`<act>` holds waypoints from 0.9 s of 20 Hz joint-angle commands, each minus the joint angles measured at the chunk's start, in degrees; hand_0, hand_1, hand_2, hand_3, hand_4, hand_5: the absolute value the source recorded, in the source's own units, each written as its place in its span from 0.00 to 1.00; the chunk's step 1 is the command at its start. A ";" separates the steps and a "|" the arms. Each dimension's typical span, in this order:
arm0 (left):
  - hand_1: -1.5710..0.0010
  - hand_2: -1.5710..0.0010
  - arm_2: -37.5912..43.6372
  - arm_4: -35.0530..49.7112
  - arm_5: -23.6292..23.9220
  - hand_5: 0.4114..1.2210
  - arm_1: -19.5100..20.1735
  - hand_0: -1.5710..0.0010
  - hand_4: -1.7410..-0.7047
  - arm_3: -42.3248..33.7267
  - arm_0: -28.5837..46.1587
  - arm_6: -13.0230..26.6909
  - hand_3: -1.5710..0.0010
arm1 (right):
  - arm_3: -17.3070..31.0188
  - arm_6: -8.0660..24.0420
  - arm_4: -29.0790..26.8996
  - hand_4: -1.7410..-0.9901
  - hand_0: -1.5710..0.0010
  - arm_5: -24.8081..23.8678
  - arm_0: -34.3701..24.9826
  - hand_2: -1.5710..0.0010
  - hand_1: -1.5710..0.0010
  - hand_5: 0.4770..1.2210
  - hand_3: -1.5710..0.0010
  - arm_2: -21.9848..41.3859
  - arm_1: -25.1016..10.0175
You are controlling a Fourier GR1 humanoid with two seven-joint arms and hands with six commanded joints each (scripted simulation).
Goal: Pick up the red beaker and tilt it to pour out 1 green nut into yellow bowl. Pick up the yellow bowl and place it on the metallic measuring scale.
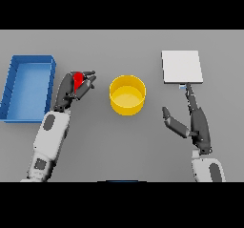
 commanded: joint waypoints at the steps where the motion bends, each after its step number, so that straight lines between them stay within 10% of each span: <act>1: 0.06 0.06 0.09 0.36 0.81 0.90 -0.34 0.06 0.12 -0.65 -0.09 0.55 0.08 | -0.87 -0.61 -0.49 0.64 1.00 0.45 0.63 1.00 1.00 0.22 1.00 0.19 0.07; 18: 0.00 0.00 -14.02 -9.77 -1.12 0.87 9.11 0.00 0.01 -9.59 -7.23 14.45 0.01 | -2.03 0.98 2.01 0.65 1.00 -0.18 0.45 1.00 1.00 0.27 1.00 1.03 -0.45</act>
